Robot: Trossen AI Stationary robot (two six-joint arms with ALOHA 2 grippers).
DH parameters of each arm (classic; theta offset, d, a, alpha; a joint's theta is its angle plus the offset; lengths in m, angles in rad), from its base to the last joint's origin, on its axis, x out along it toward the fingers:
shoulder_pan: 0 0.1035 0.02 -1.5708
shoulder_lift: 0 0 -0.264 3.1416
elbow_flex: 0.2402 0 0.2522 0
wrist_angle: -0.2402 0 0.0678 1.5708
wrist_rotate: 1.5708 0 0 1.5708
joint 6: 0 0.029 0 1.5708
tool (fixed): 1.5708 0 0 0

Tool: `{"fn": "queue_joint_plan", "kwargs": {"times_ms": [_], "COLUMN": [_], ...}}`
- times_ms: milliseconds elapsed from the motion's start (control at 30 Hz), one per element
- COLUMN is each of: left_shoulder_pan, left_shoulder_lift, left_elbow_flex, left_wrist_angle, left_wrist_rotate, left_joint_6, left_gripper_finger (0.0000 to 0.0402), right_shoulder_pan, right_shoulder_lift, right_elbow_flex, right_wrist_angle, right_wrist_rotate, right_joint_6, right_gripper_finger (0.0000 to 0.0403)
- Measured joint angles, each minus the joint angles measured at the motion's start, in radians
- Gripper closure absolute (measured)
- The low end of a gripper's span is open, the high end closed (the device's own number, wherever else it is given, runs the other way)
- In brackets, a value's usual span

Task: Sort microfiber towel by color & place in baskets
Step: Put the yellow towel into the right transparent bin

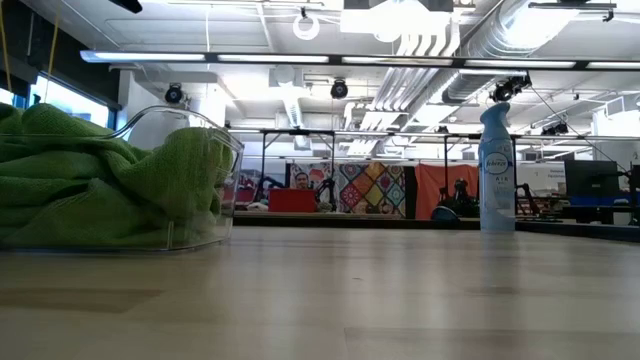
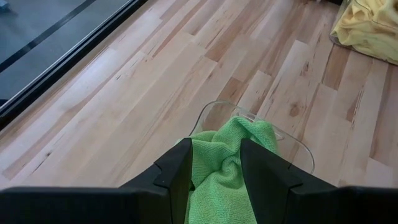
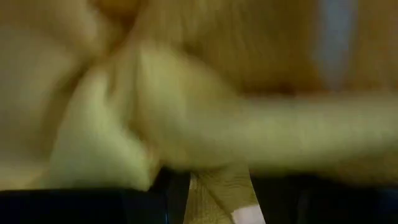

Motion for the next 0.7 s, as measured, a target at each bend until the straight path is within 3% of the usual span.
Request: {"fn": "queue_joint_plan", "kwargs": {"times_ms": [133,300,500,700], "left_shoulder_pan": [0.0,0.0,0.0,0.0], "left_shoulder_lift": [0.0,0.0,0.0,0.0], "left_elbow_flex": [0.0,0.0,0.0,0.0], "left_wrist_angle": [0.0,0.0,0.0,0.0], "left_wrist_rotate": [0.0,0.0,0.0,0.0], "left_joint_6": [0.0,0.001,0.0,0.001], "left_gripper_finger": [0.0277,0.0277,0.0277,0.0277], "right_shoulder_pan": [0.0,-0.001,0.0,0.001], "right_shoulder_lift": [-0.006,-0.008,-0.001,-0.001], "right_elbow_flex": [-0.15,-0.197,-0.1,0.086], "right_wrist_angle": [0.167,0.193,0.099,-0.097], "right_wrist_rotate": [-0.036,-0.064,-0.048,-0.019], "right_joint_6": [-0.014,-0.012,-0.017,-0.017], "right_gripper_finger": [0.0249,0.025,0.025,0.025]}}
